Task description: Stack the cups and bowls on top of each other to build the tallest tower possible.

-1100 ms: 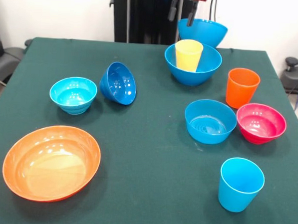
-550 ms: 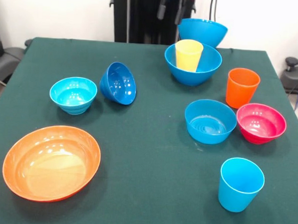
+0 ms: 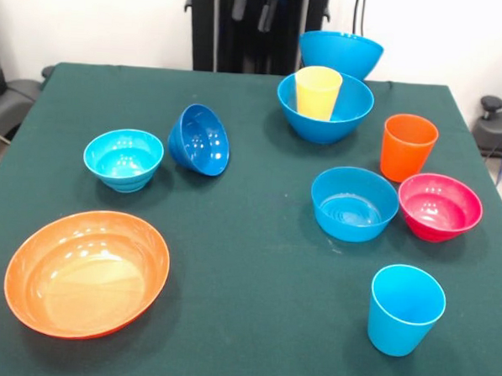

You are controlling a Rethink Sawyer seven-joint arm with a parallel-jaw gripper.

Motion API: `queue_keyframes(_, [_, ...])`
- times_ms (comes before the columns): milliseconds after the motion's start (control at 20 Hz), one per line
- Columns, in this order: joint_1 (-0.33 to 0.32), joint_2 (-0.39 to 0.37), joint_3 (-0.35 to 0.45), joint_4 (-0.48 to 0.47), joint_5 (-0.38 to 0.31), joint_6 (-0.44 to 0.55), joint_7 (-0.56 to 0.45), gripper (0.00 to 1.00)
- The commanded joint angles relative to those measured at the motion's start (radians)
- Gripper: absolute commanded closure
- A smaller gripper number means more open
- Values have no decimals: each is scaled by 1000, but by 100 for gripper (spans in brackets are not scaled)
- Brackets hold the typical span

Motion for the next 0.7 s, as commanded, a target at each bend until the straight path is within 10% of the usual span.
queue_keyframes(50, [-24, 13, 157, -165, -99, 125, -136, 0])
queue_keyframes(700, [85, 200, 35, -325, -171, -4, -25, 0])
